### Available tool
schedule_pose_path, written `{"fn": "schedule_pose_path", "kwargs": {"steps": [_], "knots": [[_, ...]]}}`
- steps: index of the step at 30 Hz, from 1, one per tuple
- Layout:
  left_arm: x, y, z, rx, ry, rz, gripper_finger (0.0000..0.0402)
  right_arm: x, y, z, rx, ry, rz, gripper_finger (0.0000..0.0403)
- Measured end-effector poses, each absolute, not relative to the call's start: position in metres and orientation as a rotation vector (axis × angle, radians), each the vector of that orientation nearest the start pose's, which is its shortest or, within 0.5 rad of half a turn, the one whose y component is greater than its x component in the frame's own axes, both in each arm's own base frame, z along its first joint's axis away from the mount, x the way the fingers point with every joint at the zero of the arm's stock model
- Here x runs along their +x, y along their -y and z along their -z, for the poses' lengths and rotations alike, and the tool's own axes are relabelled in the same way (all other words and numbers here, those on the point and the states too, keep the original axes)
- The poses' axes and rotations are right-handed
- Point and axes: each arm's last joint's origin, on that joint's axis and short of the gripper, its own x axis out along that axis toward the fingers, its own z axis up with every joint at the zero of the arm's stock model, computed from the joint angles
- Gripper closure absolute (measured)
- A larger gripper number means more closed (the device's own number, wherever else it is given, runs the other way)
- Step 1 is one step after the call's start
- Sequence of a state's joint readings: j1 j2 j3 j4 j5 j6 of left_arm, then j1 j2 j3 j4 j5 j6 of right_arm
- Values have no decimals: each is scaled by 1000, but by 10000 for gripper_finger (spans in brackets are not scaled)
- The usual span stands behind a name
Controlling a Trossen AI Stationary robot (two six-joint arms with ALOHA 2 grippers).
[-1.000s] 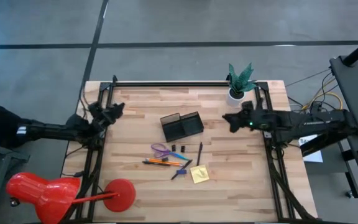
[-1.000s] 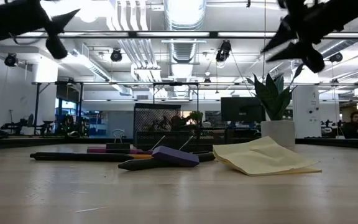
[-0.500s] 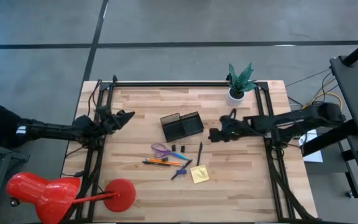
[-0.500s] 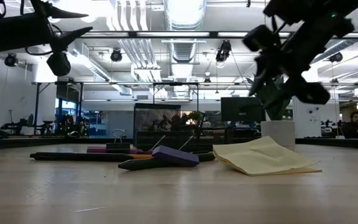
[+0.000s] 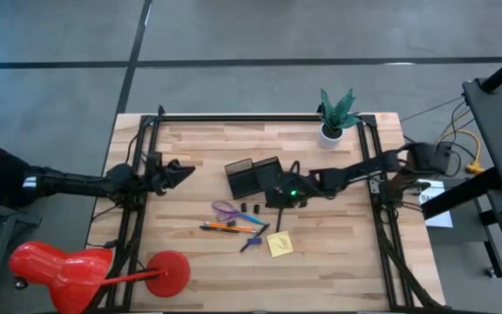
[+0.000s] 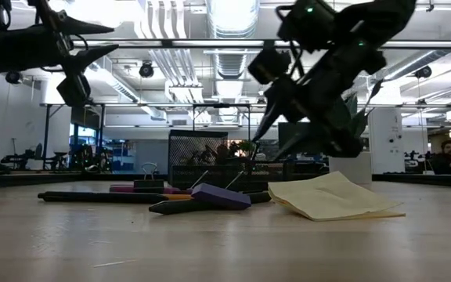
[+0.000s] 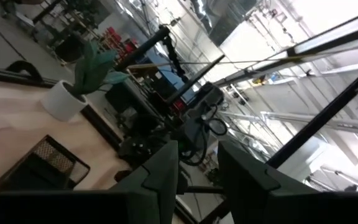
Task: Pick and place office supplies into organizer
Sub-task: Put the top right black binder clip into the black desk organizer
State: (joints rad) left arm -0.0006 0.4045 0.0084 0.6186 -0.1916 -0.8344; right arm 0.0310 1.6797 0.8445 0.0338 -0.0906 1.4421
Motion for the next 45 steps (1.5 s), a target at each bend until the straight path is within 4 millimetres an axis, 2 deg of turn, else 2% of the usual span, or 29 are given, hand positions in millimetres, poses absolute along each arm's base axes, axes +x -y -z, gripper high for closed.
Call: {"fn": "schedule_pose_path", "kwargs": {"steps": [6,10,17,27,33,45], "knots": [[120,-5,-189,-849,280,-87,302,350,-15,-155,1384,-767,509,256],[120,-5,-189,-848,287,-83,302,355,-16,-152,1375,-851,603,264],[119,-5,-190,-848,294,-80,302,371,-16,-155,1383,-837,613,266],[119,-5,-190,-847,296,-79,302,390,-19,-137,1385,-884,676,266],[119,-5,-190,-847,296,-79,302,393,-18,-138,1373,-857,693,266],[119,-5,-190,-846,295,-80,302,386,-18,-136,1352,-923,744,266]]}}
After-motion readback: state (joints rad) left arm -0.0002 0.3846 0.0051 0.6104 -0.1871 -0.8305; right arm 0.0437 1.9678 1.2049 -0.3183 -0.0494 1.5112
